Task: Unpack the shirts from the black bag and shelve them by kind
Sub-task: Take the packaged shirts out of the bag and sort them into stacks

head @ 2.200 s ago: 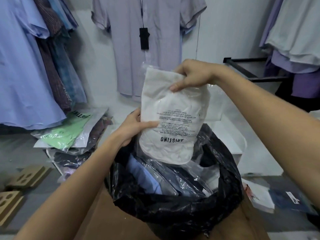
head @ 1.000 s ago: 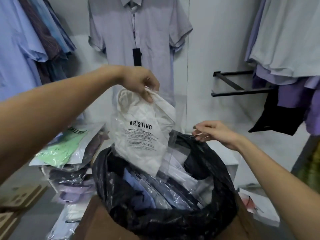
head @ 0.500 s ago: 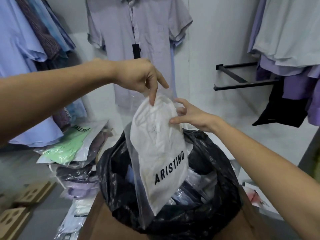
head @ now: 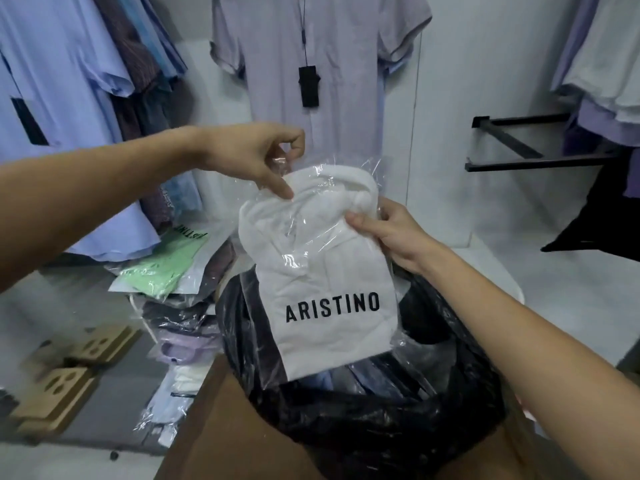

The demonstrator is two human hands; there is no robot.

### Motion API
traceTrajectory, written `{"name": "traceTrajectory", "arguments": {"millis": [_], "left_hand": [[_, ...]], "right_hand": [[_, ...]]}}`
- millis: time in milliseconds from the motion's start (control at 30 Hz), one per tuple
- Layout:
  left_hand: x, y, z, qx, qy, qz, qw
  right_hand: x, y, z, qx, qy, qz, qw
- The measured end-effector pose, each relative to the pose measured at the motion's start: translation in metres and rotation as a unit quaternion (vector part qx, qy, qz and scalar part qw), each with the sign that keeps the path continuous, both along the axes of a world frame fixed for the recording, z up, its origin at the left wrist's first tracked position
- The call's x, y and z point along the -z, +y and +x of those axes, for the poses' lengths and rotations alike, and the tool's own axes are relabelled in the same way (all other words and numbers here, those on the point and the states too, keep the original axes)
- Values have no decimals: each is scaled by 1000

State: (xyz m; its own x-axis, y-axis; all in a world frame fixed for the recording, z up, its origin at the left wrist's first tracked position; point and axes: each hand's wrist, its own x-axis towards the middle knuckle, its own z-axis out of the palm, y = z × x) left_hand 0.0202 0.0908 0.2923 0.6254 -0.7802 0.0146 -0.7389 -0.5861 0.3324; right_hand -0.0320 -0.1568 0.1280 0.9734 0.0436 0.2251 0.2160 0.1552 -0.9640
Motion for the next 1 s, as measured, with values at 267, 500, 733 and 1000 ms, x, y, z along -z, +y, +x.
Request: {"name": "traceTrajectory", "arguments": {"millis": [267,500,733,1000], "left_hand": [[-22,77,-36,-100,-54,-150,982],[68,200,-41,-238,179,-466,833],[242,226,-91,-348,286,-576,682],[384,242,-148,-532,334,-516,582]], "right_hand": [[3,45,-2,-120,-33,-109,986],[9,132,6,-84,-19,-11,996],[89,217,1,-95,79,-12,992],[221,264,-36,-85,109,-370,919]]}}
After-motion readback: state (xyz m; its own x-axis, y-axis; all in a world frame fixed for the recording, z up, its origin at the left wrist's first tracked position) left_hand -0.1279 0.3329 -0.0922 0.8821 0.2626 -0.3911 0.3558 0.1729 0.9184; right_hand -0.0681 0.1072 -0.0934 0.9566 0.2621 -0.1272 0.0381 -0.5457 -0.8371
